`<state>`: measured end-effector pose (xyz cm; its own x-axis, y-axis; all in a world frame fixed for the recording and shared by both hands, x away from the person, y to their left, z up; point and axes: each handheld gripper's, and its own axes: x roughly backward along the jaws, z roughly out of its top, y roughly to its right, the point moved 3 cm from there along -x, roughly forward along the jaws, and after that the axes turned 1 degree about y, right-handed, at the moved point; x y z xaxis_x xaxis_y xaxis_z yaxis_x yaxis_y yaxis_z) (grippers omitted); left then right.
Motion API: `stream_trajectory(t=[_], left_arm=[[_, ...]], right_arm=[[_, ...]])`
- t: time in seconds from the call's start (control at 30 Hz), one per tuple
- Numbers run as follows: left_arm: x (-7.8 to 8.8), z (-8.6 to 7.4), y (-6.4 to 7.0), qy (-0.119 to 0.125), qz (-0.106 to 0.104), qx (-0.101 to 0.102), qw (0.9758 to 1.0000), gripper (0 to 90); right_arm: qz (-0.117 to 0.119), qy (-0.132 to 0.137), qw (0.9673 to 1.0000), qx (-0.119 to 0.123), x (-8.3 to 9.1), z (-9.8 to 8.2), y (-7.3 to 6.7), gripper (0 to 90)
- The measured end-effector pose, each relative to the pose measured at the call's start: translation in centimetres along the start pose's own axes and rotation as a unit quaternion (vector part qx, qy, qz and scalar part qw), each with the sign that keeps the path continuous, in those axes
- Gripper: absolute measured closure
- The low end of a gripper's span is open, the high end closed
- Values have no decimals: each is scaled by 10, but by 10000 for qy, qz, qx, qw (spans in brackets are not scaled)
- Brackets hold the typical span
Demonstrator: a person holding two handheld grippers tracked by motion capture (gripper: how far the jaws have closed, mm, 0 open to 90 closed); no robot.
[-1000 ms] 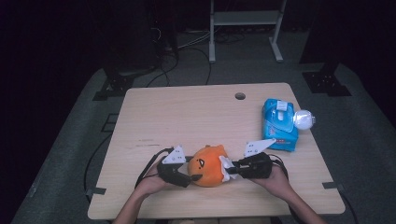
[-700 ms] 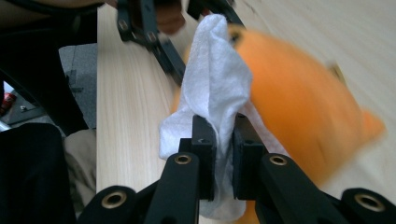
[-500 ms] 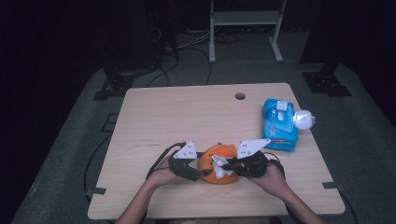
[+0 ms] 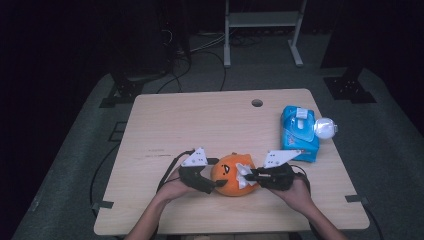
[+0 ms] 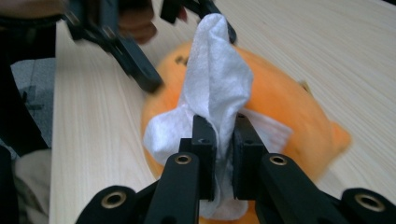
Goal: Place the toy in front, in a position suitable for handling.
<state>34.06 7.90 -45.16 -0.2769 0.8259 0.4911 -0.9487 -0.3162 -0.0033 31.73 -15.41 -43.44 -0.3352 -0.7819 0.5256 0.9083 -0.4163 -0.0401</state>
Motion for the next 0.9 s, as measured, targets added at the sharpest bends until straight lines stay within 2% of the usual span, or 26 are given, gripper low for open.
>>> stream_trajectory(t=[0.03, 0.07, 0.1, 0.13, 0.17, 0.27, 0.3, 0.33, 0.37, 0.47, 0.53, 0.67, 0.7, 0.73, 0.83, 0.9], left_arm=[[-1, -3, -2, 13, 20, 21, 10000, 277], [-1, -3, -2, 13, 20, 21, 10000, 294], [0, -6, -4, 13, 17, 11, 10000, 309], [0, -6, -4, 13, 17, 11, 10000, 320], [1, -8, -5, 62, 18, 89, 9999, 327], [3, -10, -7, 91, 9, 151, 9998, 330], [3, -11, -10, 139, -17, 242, 9996, 330], [3, -11, -10, 139, -17, 242, 9996, 330], [3, -12, -10, 156, -16, 247, 9996, 328], [2, -11, -9, 155, 19, 257, 9995, 307], [0, -10, -8, 131, 73, 291, 9995, 296], [-3, -9, -6, 109, 108, 277, 9995, 295], [-3, -8, -6, 117, 120, 271, 9995, 296], [-3, -8, -6, 117, 120, 271, 9995, 296], [-2, -8, -8, 108, 83, 322, 9994, 299], [-1, -8, -12, 150, 27, 418, 9990, 298]], right_arm=[[60, 17, 9999, 82, -5, 5, -6, 812], [60, 17, 9999, 82, -5, 5, -6, 812], [57, -14, 9995, 304, -10, 8, -14, 808], [57, -14, 9995, 304, -10, 8, -14, 808], [-23, -50, 9986, 518, -10, 10, -16, 805], [-23, -32, 9991, 433, -5, 8, -11, 806], [-105, -29, 9994, 325, 0, 2, -3, 806], [-105, -29, 9994, 325, 0, 2, -3, 806], [-94, -7, 9998, 177, 5, -5, 3, 806], [-137, -34, 9997, 208, 7, -8, 3, 806], [-162, -39, 9995, 266, 6, -7, -2, 806], [-74, -3, 9993, 356, -2, -2, -8, 806], [15, 21, 9992, 395, -5, 2, -11, 806], [-11, 12, 9992, 406, -5, 3, -11, 806], [-76, 59, 9993, 356, -1, 3, -5, 806], [-219, 96, 9996, 121, 6, -3, 7, 806]])
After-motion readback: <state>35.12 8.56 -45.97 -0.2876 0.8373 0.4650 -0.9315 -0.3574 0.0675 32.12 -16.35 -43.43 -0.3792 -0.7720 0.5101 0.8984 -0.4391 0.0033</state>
